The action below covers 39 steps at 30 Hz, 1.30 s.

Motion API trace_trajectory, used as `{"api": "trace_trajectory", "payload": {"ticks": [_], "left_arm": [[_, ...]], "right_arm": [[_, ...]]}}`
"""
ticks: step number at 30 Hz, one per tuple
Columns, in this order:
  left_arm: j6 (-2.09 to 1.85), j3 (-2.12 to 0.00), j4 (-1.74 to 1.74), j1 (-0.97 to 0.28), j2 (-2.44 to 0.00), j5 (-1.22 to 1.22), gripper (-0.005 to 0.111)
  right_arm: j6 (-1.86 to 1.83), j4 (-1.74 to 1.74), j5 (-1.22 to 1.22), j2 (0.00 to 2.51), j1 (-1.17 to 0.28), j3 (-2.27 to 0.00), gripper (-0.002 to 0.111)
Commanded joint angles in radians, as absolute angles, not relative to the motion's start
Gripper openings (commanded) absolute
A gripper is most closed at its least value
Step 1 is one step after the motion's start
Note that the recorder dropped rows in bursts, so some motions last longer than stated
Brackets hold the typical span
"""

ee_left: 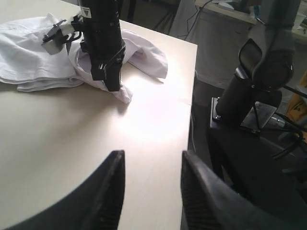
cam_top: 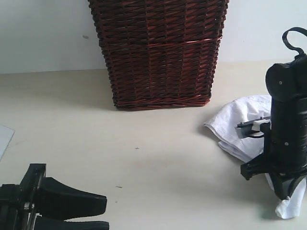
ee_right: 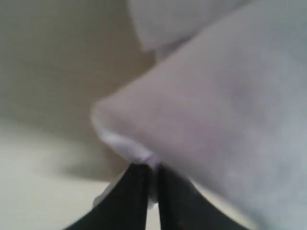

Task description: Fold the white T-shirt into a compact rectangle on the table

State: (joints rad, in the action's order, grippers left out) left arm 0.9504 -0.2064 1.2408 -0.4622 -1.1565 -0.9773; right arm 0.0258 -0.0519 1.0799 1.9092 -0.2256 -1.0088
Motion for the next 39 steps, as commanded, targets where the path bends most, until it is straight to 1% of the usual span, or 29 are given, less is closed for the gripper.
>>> {"api": "trace_trajectory", "payload": {"ticks": [1,2,8,12,16,18,20,21,22,23,25,27,28,29,31,34,37,39], "left_arm": [[0.952,-0.212,1.243,-0.468,-1.162,-0.982,0.039],[0.952,-0.212,1.243,-0.468,-1.162,-0.98,0.039],[0.949,-0.212,1.241,-0.468,-1.162,-0.976,0.039],[0.943,-0.212,1.232,-0.468,-1.162,-0.964,0.039],[0.939,-0.212,1.195,-0.468,-1.139,-0.886,0.039],[0.939,-0.212,1.165,-0.468,-1.105,-0.807,0.039],[0.941,-0.212,1.143,-0.466,-1.065,-0.752,0.039],[0.944,-0.212,1.141,-0.463,-1.04,-0.729,0.039],[0.949,-0.212,1.141,-0.461,-1.016,-0.719,0.039],[0.955,-0.212,1.141,-0.461,-0.997,-0.709,0.039],[0.974,-0.212,1.141,-0.461,-0.959,-0.703,0.039],[0.978,-0.212,1.141,-0.461,-0.934,-0.703,0.039],[0.984,-0.212,1.141,-0.461,-0.927,-0.7,0.039],[0.991,-0.212,1.144,-0.461,-0.923,-0.691,0.039],[1.004,-0.212,1.148,-0.461,-0.918,-0.662,0.039],[1.008,-0.212,1.158,-0.461,-0.918,-0.658,0.039],[1.008,-0.212,1.158,-0.461,-0.918,-0.66,0.039],[1.008,-0.212,1.158,-0.461,-0.918,-0.66,0.039]], "right_arm": [[-0.077,0.04,1.066,1.906,-0.226,-1.005,0.0],[-0.126,0.094,1.066,1.906,-0.226,-1.005,0.0],[-0.633,0.673,1.081,1.87,-0.27,-1.005,0.0],[-0.978,1.002,1.204,1.808,-0.327,-1.019,0.0],[-1.183,1.273,1.221,1.757,-0.338,-1.028,0.0],[-1.206,1.311,1.221,1.745,-0.338,-1.028,0.0],[-1.122,1.218,1.176,1.744,-0.338,-1.028,0.001],[-1.059,1.133,1.137,1.748,-0.338,-1.028,0.005],[-1.003,1.05,1.12,1.751,-0.338,-1.028,0.01],[-0.97,0.991,1.12,1.756,-0.338,-1.028,0.018],[-0.924,0.913,1.135,1.755,-0.338,-1.031,0.036],[-0.907,0.906,1.152,1.744,-0.338,-1.055,0.051],[-0.888,0.893,1.163,1.735,-0.338,-1.074,0.056],[-0.863,0.854,1.166,1.724,-0.338,-1.09,0.057],[-0.72,0.665,1.132,1.701,-0.338,-1.13,0.056],[-0.303,0.235,1.053,1.687,-0.338,-1.141,0.056],[0.023,-0.109,1.046,1.705,-0.335,-1.099,0.056],[0.081,-0.182,1.041,1.735,-0.324,-1.063,0.056]]}}
